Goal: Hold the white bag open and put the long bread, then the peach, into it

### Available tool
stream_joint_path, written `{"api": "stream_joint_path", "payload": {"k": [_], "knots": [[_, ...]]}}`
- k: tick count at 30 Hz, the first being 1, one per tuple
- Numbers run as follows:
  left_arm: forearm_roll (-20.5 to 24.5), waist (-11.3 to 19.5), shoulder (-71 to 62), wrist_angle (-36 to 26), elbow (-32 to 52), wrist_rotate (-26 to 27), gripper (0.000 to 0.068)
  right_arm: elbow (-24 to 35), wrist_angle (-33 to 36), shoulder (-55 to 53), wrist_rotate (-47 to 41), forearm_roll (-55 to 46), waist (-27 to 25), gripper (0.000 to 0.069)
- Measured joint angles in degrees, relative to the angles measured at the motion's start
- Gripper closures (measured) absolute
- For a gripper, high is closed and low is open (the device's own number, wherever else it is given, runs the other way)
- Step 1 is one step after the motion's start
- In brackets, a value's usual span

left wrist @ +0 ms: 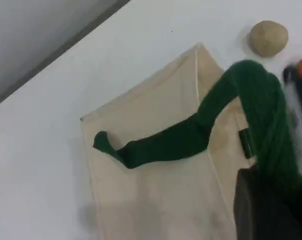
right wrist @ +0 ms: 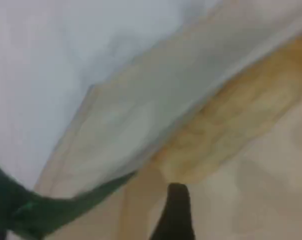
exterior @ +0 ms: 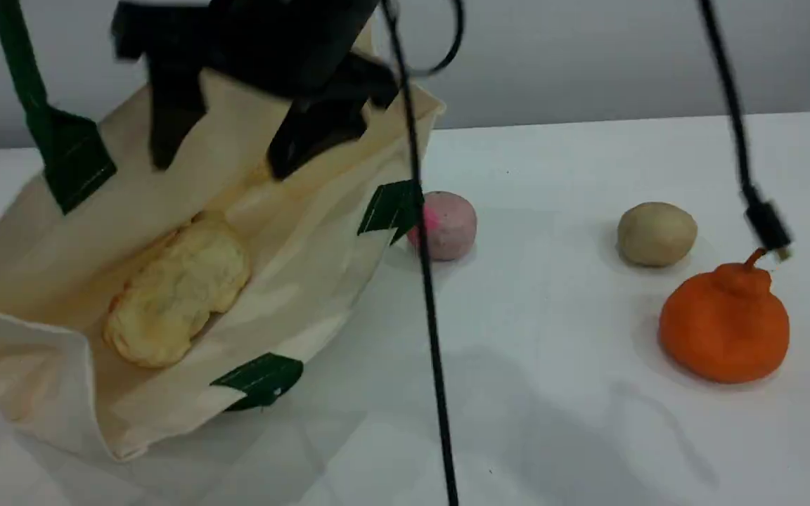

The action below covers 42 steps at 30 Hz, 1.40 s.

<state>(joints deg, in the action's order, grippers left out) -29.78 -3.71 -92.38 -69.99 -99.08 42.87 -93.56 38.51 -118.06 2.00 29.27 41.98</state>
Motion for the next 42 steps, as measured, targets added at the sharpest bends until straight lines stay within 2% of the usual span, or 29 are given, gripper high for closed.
{"api": "stream_joint_path", "payload": {"k": [4, 12, 18, 26, 42], "knots": [[1.91, 0.0, 0.0, 0.0, 0.0, -0.5, 0.0585, 0.0, 3.47, 3.16, 0.0, -3.35, -2.89, 0.0115], [7.4, 0.14, 0.0, 0.05, 0.0, -2.98, 0.0585, -0.05, 11.61, 5.15, 0.0, -3.43, -11.13, 0.0115], [11.99, 0.98, 0.0, 0.05, 0.0, -6.25, 0.0585, -0.05, 13.1, 5.03, 0.0, -5.52, -15.2, 0.0115], [11.25, 6.93, -0.01, 0.05, 0.0, -7.8, 0.0585, -0.05, 11.45, 4.72, 0.0, -9.53, -15.27, 0.0115], [13.24, 7.12, -0.01, 0.06, 0.0, -9.14, 0.0585, -0.05, 6.93, -3.7, -0.83, -11.66, -15.27, 0.0115]]}}
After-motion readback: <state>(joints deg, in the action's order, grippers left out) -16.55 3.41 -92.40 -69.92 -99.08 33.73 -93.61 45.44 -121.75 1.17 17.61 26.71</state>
